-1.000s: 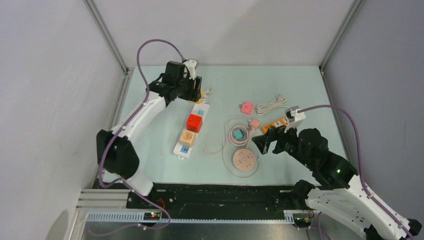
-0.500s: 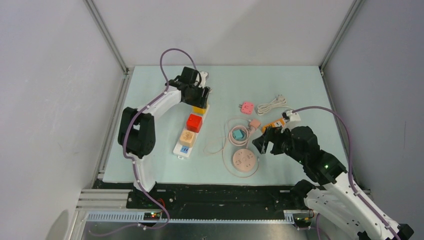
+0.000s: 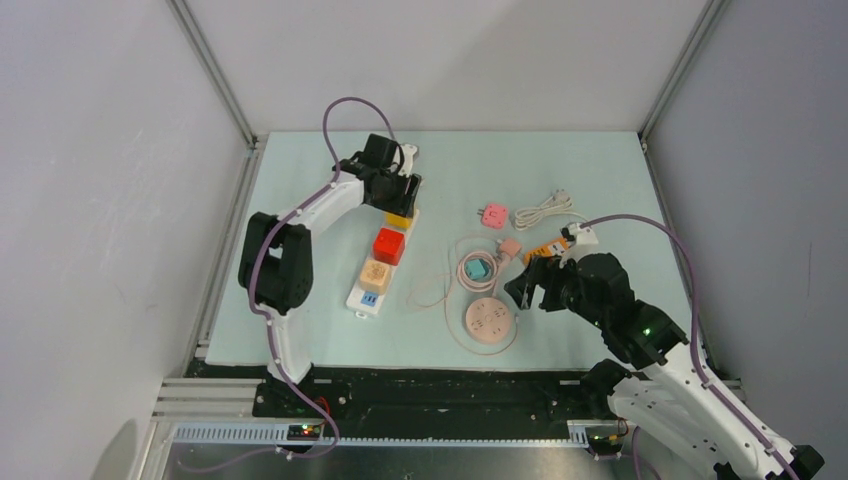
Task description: Insert the plug
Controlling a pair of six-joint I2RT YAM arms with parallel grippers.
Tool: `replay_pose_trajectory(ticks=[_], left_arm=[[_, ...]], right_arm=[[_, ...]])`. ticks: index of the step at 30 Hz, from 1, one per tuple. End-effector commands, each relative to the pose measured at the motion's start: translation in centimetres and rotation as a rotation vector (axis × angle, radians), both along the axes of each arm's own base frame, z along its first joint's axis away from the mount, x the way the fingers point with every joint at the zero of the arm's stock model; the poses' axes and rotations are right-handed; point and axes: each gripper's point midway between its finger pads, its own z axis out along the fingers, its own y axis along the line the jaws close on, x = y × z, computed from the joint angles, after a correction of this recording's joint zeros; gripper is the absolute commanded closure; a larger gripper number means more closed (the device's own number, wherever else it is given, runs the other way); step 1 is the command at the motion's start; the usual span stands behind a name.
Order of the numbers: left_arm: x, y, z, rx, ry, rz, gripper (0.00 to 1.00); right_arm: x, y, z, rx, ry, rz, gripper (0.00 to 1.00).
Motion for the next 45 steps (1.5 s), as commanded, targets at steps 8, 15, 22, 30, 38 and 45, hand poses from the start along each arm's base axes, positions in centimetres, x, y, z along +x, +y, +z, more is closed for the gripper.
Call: replay_pose_trajectory(ticks=[8,15,22,30,38,45], left_arm=[[-0.5,0.5,2.5,-0.014,-0.069,0.003,1.0],[0.3,0.0,4.9,-0.065,-0.101,0.045,1.0],[1.3,-0.3,7.4,-0.126,-0.115,0.149,1.0],[0.7,0.6,5.9,-0.157,0.004,0.202,1.0],[-0.6,-0.1,5.0,-0.195,0.079,0.173,1.0],[-1.1,-0.1,4.1,-0.172,0.116,0.134,1.0]], right_arm=[[0.5,0.2,0.2,0.032,-0.009,-0.025,0.09],[0.4,0.4,-0.2,0.04,0.004,-0.021,0.09],[0.4,0.4,-0.6,0.04,0.017,-0.023,0.1],[0.4,0.7,-1.5,0.052,0.031,-0.02,0.1],[1.1,-0.6,-3.1,-0.022,0.029,-0.039,0.1],[1.0,-0.3,-3.0,0.009,0.037,-0.018,0.1]])
